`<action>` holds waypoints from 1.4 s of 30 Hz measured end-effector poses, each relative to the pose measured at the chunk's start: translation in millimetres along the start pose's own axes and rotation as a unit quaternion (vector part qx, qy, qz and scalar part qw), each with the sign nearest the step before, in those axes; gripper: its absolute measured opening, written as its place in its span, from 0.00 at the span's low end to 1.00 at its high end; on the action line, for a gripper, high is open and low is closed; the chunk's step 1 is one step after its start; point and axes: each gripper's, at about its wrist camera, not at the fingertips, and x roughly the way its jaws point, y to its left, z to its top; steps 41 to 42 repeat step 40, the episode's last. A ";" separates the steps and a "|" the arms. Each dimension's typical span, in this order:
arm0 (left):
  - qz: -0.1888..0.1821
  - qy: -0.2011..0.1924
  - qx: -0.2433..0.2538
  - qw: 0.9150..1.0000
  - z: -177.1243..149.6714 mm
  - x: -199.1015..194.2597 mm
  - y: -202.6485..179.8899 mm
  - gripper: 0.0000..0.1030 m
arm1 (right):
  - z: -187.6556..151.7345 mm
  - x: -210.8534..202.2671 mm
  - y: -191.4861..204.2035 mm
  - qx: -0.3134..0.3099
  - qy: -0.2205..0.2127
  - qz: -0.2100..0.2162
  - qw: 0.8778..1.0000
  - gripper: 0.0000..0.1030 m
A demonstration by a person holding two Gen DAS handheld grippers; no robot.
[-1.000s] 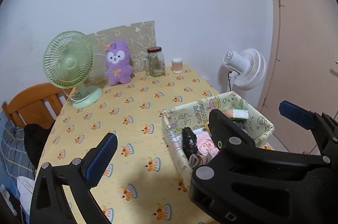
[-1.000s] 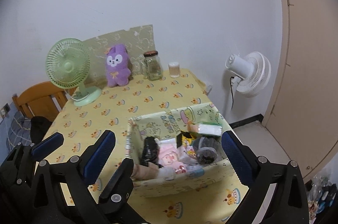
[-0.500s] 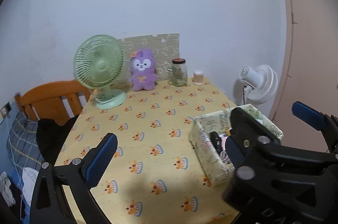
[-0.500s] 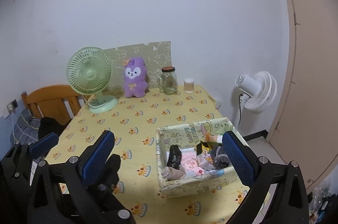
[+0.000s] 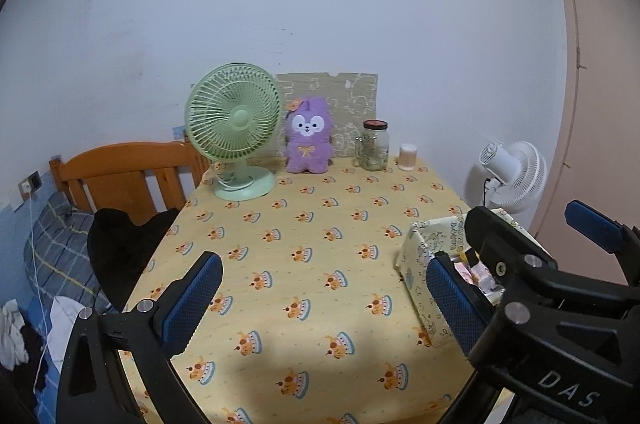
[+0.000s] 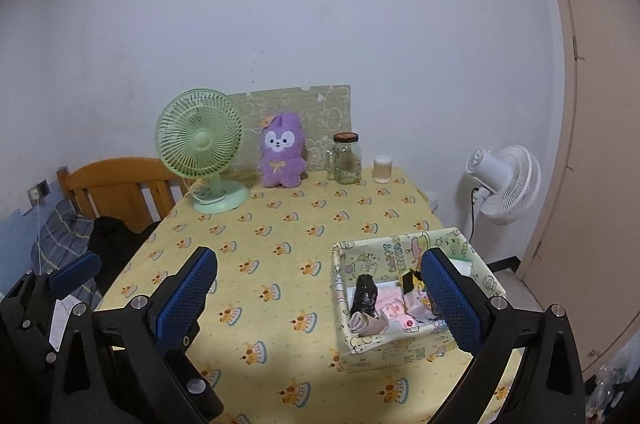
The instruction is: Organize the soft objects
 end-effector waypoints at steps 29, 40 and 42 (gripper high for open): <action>0.040 -0.024 -0.024 0.999 -1.6 -10.3 22.0 1.00 | 2.7 -0.3 -7.7 0.009 -0.009 0.000 1.000 1.00; 0.041 -0.021 -0.022 0.999 -1.4 -8.2 21.4 1.00 | 3.4 3.4 -12.8 0.017 -0.005 -0.001 1.000 1.00; 0.041 -0.021 -0.022 0.999 -1.4 -8.2 21.4 1.00 | 3.4 3.4 -12.8 0.017 -0.005 -0.001 1.000 1.00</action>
